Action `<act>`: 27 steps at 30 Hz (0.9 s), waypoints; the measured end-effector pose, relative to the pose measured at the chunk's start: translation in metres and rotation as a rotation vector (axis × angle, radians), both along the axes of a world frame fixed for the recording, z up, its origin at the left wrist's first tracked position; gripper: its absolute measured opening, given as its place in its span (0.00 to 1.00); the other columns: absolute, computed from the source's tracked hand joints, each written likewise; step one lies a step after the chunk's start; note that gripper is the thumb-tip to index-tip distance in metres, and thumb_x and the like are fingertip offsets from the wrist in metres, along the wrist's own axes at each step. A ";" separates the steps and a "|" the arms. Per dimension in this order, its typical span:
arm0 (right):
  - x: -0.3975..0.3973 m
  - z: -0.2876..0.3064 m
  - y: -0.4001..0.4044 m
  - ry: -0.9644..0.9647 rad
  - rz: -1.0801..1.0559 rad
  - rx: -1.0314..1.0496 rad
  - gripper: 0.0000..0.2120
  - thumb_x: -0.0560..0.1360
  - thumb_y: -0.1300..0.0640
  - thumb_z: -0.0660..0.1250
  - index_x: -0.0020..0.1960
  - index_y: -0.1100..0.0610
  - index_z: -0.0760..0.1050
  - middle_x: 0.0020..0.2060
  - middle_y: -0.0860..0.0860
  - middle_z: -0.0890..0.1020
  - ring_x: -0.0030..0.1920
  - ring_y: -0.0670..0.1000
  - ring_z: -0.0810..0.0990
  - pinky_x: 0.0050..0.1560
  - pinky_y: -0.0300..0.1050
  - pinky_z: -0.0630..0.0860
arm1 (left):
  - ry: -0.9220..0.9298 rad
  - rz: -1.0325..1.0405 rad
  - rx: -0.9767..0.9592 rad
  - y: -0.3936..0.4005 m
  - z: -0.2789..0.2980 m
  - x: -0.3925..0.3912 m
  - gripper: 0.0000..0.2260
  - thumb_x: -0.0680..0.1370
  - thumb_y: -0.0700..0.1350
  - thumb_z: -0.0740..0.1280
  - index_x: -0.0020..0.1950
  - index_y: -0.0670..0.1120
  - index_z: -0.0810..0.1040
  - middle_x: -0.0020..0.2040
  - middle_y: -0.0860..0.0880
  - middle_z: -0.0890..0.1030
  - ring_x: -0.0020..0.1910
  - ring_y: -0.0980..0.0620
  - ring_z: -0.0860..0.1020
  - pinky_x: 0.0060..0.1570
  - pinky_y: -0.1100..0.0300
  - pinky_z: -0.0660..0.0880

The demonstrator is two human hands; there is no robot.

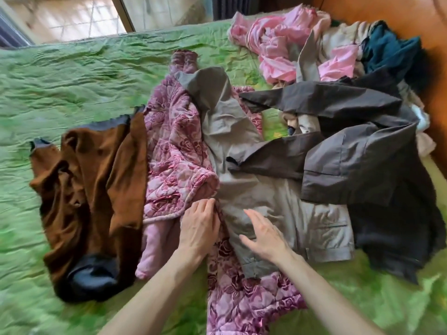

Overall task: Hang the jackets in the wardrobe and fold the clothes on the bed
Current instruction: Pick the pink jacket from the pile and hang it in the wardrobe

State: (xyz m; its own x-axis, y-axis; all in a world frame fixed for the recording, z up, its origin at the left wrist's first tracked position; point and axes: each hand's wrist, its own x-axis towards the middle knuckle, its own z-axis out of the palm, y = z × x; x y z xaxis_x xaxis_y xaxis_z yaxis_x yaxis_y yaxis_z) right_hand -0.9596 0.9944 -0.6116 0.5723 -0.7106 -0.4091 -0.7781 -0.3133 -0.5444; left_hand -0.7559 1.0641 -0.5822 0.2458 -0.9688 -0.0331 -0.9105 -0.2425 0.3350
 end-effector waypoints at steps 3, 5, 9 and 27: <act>0.040 -0.003 0.006 -0.042 0.004 0.003 0.39 0.77 0.40 0.63 0.82 0.55 0.59 0.80 0.52 0.65 0.79 0.51 0.64 0.79 0.47 0.61 | -0.062 0.069 0.050 0.013 -0.011 0.023 0.20 0.77 0.46 0.67 0.69 0.44 0.74 0.65 0.44 0.78 0.64 0.42 0.75 0.65 0.45 0.75; 0.065 -0.004 0.006 -0.068 -0.003 -0.007 0.37 0.79 0.44 0.66 0.82 0.55 0.59 0.79 0.52 0.66 0.78 0.51 0.65 0.79 0.47 0.62 | -0.099 0.121 0.096 0.016 -0.018 0.038 0.25 0.76 0.46 0.70 0.72 0.42 0.74 0.68 0.41 0.77 0.66 0.39 0.75 0.65 0.42 0.75; 0.106 -0.002 -0.002 -0.111 -0.044 -0.010 0.35 0.80 0.47 0.67 0.83 0.52 0.58 0.81 0.54 0.61 0.79 0.55 0.63 0.79 0.51 0.62 | -0.103 0.164 0.158 0.014 -0.027 0.064 0.31 0.73 0.49 0.70 0.74 0.40 0.73 0.67 0.38 0.78 0.63 0.37 0.77 0.61 0.42 0.77; 0.175 0.022 -0.034 -0.308 -0.135 -0.069 0.15 0.73 0.62 0.70 0.59 0.57 0.75 0.52 0.54 0.78 0.52 0.56 0.79 0.53 0.52 0.77 | 0.333 0.402 -0.007 -0.005 0.005 0.134 0.08 0.85 0.49 0.59 0.49 0.47 0.66 0.49 0.39 0.81 0.48 0.34 0.79 0.43 0.50 0.66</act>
State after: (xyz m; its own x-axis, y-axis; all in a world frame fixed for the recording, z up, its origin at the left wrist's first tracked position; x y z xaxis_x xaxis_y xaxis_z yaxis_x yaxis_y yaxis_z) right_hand -0.7843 0.9599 -0.5894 0.5603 -0.8085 -0.1799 -0.6174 -0.2629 -0.7414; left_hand -0.6218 1.0593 -0.5767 0.5757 -0.8005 -0.1663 -0.5897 -0.5475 0.5937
